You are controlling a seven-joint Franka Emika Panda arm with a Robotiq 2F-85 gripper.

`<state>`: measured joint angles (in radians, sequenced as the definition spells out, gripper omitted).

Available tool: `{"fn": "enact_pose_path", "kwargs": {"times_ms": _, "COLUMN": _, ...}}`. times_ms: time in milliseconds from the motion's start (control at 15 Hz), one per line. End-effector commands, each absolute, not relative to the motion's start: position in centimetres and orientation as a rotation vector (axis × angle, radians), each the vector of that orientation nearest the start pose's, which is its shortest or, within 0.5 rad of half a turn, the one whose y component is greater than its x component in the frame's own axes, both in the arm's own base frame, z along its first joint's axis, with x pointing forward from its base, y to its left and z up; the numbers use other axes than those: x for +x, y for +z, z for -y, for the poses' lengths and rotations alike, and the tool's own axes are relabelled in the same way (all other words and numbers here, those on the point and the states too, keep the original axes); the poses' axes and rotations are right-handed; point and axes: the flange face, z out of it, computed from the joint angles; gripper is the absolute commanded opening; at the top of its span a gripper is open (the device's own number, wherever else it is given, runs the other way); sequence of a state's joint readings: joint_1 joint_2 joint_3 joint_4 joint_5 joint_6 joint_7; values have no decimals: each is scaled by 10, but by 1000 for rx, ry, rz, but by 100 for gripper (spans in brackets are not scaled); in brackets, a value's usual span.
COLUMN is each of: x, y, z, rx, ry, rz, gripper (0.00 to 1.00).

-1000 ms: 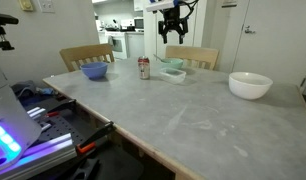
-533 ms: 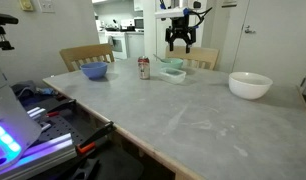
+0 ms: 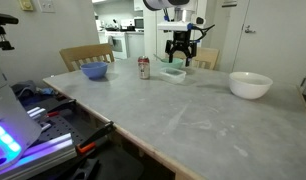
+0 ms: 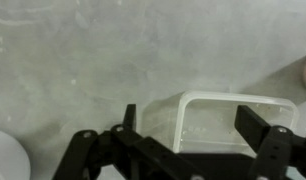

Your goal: Move the can to the left, then move the plastic box and the bowl to the right

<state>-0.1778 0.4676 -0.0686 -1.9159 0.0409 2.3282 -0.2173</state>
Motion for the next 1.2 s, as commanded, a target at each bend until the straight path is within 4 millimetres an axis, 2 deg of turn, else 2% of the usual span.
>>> {"fn": "enact_pose_path", "kwargs": {"times_ms": 0, "x": 603, "y": 224, "z": 152, "rx": -3088, "ry": 141, "rz": -56, "gripper": 100}}
{"fn": "enact_pose_path", "kwargs": {"times_ms": 467, "x": 609, "y": 197, "z": 149, "rx": -3025, "ry": 101, "rz": -142, "gripper": 100}}
{"fn": "enact_pose_path", "kwargs": {"times_ms": 1067, "x": 631, "y": 176, "z": 162, "rx": -2982, "ry": -98, "rz": -252, "gripper": 100}}
{"fn": "enact_pose_path", "kwargs": {"times_ms": 1133, "x": 633, "y": 174, "z": 164, "rx": -2985, "ry": -106, "rz": -253, "gripper": 89}}
